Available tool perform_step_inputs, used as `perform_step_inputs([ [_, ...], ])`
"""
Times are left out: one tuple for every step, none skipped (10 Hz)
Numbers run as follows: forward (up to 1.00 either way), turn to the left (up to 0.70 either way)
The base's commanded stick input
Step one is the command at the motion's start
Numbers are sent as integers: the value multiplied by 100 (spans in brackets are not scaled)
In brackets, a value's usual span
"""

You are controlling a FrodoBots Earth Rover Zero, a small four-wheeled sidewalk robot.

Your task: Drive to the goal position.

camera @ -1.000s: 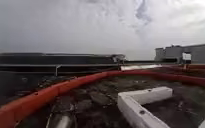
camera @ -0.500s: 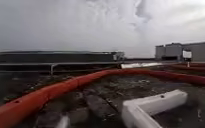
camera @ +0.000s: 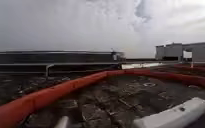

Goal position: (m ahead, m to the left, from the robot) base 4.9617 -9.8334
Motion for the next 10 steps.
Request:
perform_step_inputs([
  [70, 0],
  [70, 0],
  [70, 0],
  [70, 0],
  [70, 0],
  [70, 0],
  [70, 0],
  [70, 0],
  [70, 0],
  [70, -14],
])
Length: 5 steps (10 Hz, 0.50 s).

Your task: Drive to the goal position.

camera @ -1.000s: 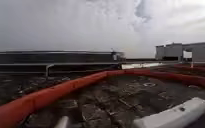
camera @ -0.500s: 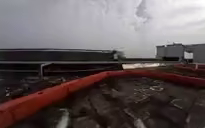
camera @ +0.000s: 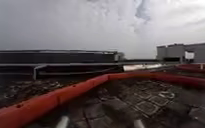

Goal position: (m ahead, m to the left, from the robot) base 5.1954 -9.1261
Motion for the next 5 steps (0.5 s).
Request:
perform_step_inputs([
  [70, -26],
  [70, -32],
  [70, -34],
  [70, -35],
  [70, -35],
])
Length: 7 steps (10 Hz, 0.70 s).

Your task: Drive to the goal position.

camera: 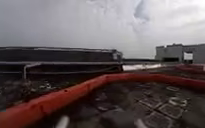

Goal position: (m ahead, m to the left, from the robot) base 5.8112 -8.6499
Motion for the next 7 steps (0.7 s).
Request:
perform_step_inputs([
  [70, -35],
  [70, -35],
  [70, -35],
  [70, -35],
  [70, -35],
  [70, -35],
  [70, -35],
])
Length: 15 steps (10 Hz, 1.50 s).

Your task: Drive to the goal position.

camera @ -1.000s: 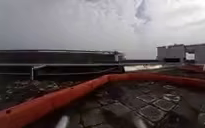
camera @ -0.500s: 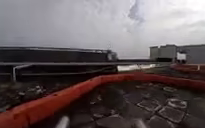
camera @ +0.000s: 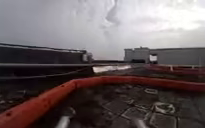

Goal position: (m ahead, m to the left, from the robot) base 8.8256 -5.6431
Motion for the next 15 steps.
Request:
perform_step_inputs([
  [70, -35],
  [69, -36],
  [58, -58],
  [57, -57],
  [57, -57],
  [57, -57],
  [53, -55],
  [19, -37],
  [18, -36],
  [18, -36],
  [16, -37],
  [0, -70],
  [0, -70],
  [0, -70],
  [0, -70],
])
